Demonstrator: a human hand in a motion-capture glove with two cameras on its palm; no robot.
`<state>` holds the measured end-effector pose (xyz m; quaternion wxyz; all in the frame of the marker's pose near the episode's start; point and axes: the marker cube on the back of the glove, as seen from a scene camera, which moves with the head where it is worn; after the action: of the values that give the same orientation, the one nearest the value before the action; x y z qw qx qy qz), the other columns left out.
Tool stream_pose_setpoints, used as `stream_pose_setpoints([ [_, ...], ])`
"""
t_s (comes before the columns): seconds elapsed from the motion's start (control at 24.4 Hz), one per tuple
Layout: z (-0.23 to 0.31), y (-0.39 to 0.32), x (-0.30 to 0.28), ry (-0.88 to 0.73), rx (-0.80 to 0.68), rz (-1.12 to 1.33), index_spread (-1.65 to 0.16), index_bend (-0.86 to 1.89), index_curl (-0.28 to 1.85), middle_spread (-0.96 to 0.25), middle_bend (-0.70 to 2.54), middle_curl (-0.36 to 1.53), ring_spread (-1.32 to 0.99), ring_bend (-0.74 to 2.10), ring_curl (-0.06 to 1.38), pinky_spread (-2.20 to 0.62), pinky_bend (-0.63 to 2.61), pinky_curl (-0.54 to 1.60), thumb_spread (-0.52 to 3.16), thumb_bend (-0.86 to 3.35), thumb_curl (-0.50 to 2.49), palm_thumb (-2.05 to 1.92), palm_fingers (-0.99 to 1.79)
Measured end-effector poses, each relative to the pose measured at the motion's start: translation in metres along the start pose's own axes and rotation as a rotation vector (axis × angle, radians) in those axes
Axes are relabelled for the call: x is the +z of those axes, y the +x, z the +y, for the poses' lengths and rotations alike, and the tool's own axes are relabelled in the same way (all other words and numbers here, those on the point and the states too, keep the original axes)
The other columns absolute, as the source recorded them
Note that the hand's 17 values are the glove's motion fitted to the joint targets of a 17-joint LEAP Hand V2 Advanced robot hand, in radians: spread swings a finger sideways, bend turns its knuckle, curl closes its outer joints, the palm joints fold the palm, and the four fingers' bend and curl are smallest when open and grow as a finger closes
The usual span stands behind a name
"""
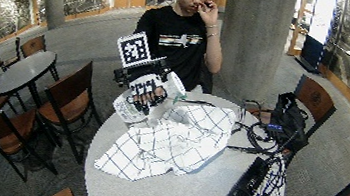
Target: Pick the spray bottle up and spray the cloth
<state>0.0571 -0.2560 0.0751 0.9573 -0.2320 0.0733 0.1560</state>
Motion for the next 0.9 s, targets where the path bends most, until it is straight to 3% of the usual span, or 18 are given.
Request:
stream_pose_setpoints([
  [0.9,0.014,-0.005,-0.008,-0.058,-0.012,0.153,-0.2,0.2,0.59,-0.13,0.46,0.53,-0.12,0.4,0.4,-0.01,0.29,0.36,0.24,-0.03,0.74,1.06,1.23],
])
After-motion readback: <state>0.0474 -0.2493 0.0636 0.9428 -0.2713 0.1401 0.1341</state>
